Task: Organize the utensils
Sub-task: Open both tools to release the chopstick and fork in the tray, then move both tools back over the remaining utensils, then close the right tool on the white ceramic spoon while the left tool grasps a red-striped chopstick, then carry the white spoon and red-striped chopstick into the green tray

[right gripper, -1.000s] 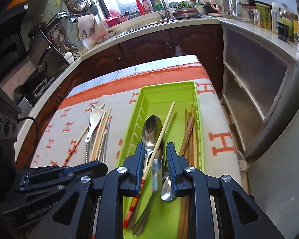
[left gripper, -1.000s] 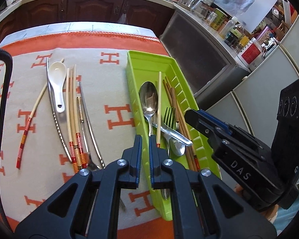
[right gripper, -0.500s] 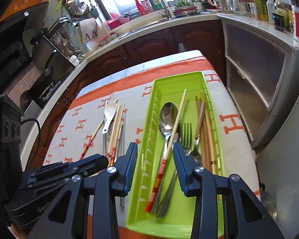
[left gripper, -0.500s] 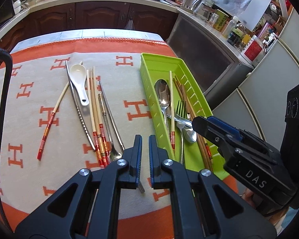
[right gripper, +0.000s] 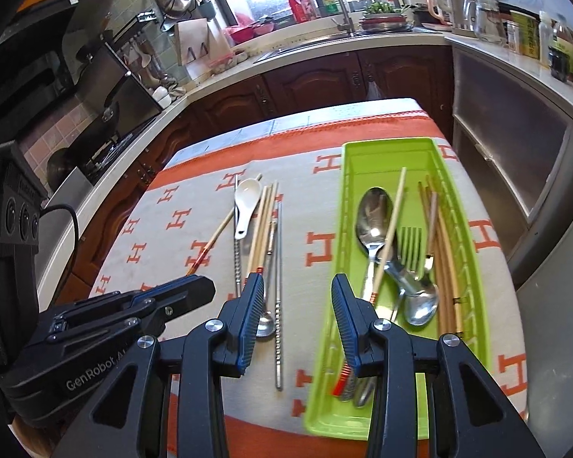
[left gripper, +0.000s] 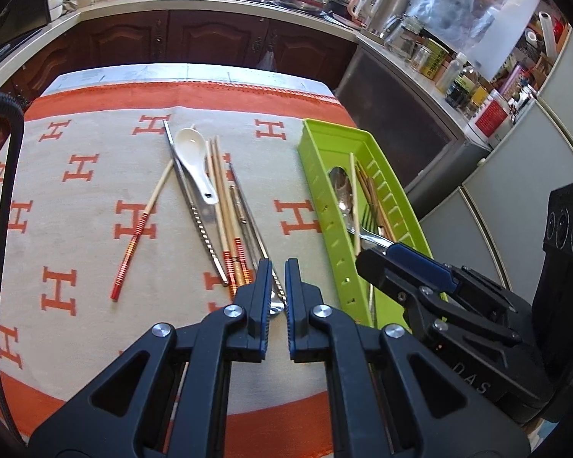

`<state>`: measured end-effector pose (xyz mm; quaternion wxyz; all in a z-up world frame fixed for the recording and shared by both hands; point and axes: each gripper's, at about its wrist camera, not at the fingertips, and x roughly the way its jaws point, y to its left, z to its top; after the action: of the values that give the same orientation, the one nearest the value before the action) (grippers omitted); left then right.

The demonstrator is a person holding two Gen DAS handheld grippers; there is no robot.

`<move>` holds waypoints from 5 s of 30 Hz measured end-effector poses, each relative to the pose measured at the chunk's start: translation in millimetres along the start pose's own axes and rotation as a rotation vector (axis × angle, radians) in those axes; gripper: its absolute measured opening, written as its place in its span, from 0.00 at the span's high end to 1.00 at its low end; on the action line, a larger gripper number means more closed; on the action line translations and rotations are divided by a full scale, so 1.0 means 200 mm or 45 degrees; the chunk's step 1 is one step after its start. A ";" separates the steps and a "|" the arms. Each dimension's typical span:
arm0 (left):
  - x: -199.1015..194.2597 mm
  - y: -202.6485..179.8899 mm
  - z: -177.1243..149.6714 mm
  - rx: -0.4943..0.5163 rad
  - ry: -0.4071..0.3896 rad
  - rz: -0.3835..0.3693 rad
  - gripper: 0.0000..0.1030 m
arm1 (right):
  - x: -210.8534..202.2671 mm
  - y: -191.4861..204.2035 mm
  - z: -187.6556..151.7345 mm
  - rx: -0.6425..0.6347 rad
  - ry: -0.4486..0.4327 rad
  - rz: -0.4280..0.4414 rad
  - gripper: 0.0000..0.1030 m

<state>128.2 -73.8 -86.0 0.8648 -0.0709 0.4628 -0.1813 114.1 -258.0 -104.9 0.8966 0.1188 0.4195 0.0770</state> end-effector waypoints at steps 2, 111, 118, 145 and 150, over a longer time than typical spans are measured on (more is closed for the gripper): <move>-0.02 0.05 0.01 -0.019 -0.013 0.014 0.97 | 0.02 0.03 0.00 -0.012 0.011 0.005 0.64; 0.03 0.53 0.28 -0.163 -0.163 0.271 0.97 | 0.28 -0.69 0.29 0.502 -0.086 -0.392 0.94; -0.07 0.28 0.29 -0.083 -0.156 0.117 0.97 | 0.24 -0.61 0.29 0.506 -0.075 -0.326 0.75; 0.47 -0.54 0.22 0.143 0.151 -0.085 0.97 | -0.24 -0.72 0.02 0.529 -0.161 -0.208 0.67; 0.53 -0.57 0.19 0.201 0.169 -0.038 0.97 | -0.19 -0.70 0.03 0.505 -0.138 -0.196 0.66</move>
<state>184.5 -220.2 -114.4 0.8323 0.0026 0.5023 -0.2342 99.7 -401.9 -112.7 0.8803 0.2644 0.3854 -0.0821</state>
